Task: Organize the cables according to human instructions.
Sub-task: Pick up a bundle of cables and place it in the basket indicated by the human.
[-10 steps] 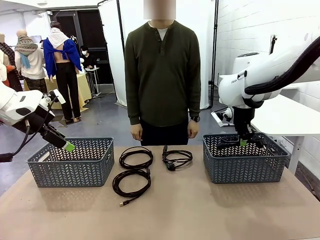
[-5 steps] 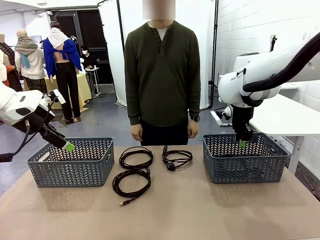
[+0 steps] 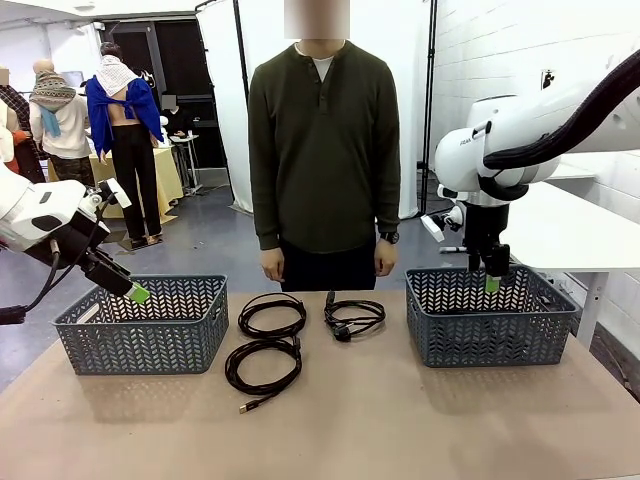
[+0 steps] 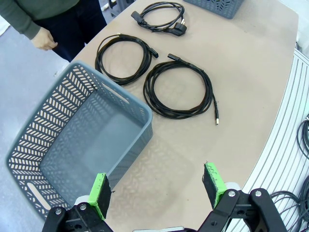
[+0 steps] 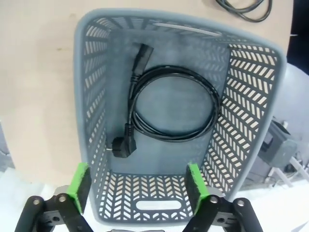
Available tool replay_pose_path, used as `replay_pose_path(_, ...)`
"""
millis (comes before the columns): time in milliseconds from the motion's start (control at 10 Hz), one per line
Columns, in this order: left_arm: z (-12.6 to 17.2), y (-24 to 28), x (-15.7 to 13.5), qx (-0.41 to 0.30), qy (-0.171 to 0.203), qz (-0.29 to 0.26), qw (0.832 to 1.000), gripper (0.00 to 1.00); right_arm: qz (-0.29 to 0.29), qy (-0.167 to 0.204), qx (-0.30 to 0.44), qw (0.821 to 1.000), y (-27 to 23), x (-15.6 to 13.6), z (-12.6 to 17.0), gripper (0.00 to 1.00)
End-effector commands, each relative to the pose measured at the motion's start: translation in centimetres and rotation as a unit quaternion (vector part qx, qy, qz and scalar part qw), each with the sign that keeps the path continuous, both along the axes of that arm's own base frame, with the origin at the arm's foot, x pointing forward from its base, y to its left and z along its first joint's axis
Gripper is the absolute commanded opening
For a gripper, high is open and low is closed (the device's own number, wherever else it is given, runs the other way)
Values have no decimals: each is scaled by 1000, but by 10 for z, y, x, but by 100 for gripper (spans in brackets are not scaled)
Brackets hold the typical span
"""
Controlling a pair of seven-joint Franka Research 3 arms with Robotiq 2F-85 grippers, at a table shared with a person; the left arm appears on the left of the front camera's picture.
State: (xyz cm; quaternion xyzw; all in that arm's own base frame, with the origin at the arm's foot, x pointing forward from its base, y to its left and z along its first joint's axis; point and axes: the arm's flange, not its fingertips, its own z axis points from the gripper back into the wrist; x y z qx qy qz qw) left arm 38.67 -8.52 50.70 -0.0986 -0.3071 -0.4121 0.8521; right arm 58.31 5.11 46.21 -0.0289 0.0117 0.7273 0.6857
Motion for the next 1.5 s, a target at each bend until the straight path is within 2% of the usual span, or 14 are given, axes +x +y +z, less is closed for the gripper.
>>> replay_pose_path(0, -1, 1, 2, -8, 0, 1, 1000, 100, 1, 22, 13, 1000, 0, 8, 3, 100)
replay_pose_path(300, -1, 1, 2, -8, 0, 1, 1000, 100, 2, 19, 9, 1000, 3, 5, 3, 100)
replay_pose_path(400, -1, 1, 2, -8, 0, 1, 1000, 100, -1, 1, 5, 1000, 5, 2, 1, 100)
replay_pose_path(500, -1, 1, 2, -8, 0, 1, 1000, 100, -1, 13, 0, 1000, 1, 1, 1, 100)
replay_pose_path(1100, -1, 1, 2, -8, 0, 1, 1000, 100, 0, 12, 0, 1000, 2, 1, 2, 100)
replay_pose_path(1400, -1, 1, 2, -8, 0, 1, 1000, 100, -56, -5, 48, 997, 32, -38, 21, 100)
